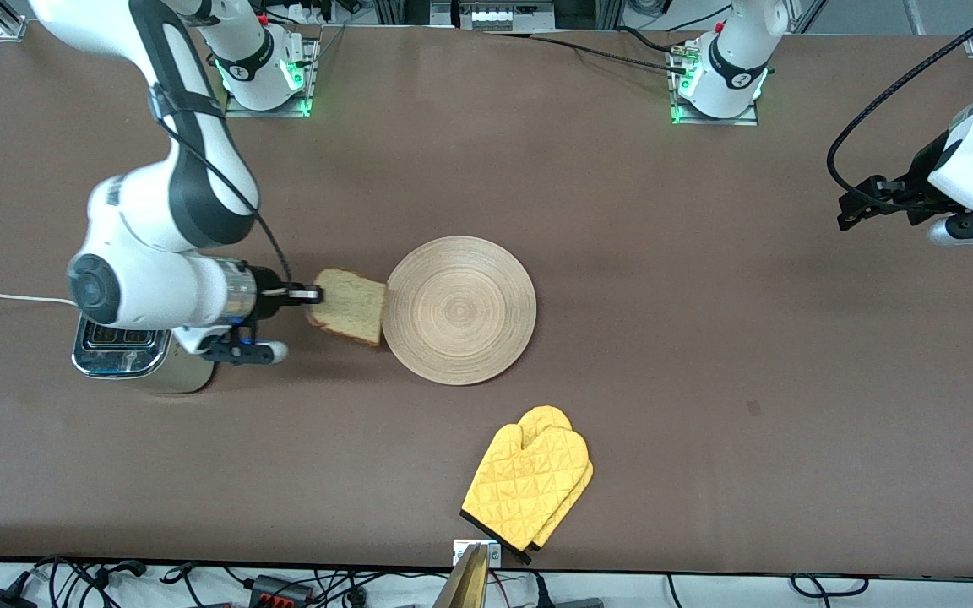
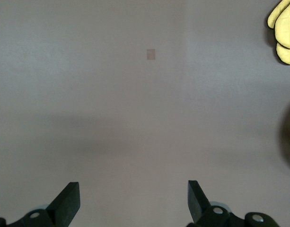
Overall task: Move plate and put bread in toaster
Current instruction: 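Lower the bread into the toaster slot with the right gripper, then open the right gripper to release the bread in the slot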
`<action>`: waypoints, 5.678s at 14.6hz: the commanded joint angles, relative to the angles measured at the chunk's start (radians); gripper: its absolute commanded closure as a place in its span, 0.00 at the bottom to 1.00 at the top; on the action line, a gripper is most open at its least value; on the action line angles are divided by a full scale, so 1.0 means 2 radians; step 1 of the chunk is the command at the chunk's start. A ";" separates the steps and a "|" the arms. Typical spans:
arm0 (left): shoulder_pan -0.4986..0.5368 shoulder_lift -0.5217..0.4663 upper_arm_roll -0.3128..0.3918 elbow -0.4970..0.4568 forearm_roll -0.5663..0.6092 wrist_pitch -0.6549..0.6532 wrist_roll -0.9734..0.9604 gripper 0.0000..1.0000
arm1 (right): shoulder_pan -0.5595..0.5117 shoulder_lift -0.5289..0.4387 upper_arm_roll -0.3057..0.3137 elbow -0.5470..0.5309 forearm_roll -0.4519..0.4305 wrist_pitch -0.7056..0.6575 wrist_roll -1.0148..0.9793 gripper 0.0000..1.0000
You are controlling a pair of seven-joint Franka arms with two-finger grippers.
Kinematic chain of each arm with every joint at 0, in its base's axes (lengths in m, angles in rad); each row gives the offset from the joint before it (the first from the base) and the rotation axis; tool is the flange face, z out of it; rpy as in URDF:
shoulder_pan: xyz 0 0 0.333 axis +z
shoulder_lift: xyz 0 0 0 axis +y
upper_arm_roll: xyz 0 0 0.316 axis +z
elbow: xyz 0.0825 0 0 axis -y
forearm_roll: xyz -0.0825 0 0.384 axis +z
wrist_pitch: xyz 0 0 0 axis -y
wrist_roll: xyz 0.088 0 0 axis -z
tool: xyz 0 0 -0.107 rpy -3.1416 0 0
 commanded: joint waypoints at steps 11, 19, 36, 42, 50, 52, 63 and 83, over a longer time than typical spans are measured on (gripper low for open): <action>-0.001 0.001 0.002 0.005 -0.007 -0.005 -0.002 0.00 | 0.001 -0.024 -0.049 0.102 -0.304 -0.157 -0.073 1.00; -0.001 0.001 0.002 0.006 -0.007 -0.005 -0.003 0.00 | -0.019 -0.009 -0.051 0.087 -0.355 -0.152 -0.107 1.00; -0.001 0.002 0.002 0.006 -0.008 -0.008 -0.002 0.00 | -0.028 0.014 -0.051 0.076 -0.338 -0.116 -0.095 1.00; -0.001 0.002 0.002 0.006 -0.008 -0.008 -0.002 0.00 | -0.029 0.014 -0.051 0.075 -0.335 -0.113 -0.087 1.00; -0.001 0.002 0.005 0.006 -0.008 -0.010 -0.002 0.00 | -0.043 0.031 -0.051 0.055 -0.284 -0.100 -0.081 1.00; -0.001 0.002 0.005 0.006 -0.008 -0.010 -0.002 0.00 | -0.046 0.033 -0.051 0.048 -0.280 -0.093 -0.082 1.00; -0.001 0.002 0.006 0.006 -0.008 -0.010 -0.002 0.00 | -0.059 -0.010 -0.056 0.117 -0.219 -0.090 -0.073 0.00; -0.001 0.002 0.007 0.006 -0.007 -0.009 0.018 0.00 | -0.180 -0.102 0.033 0.084 -0.131 -0.045 -0.086 0.00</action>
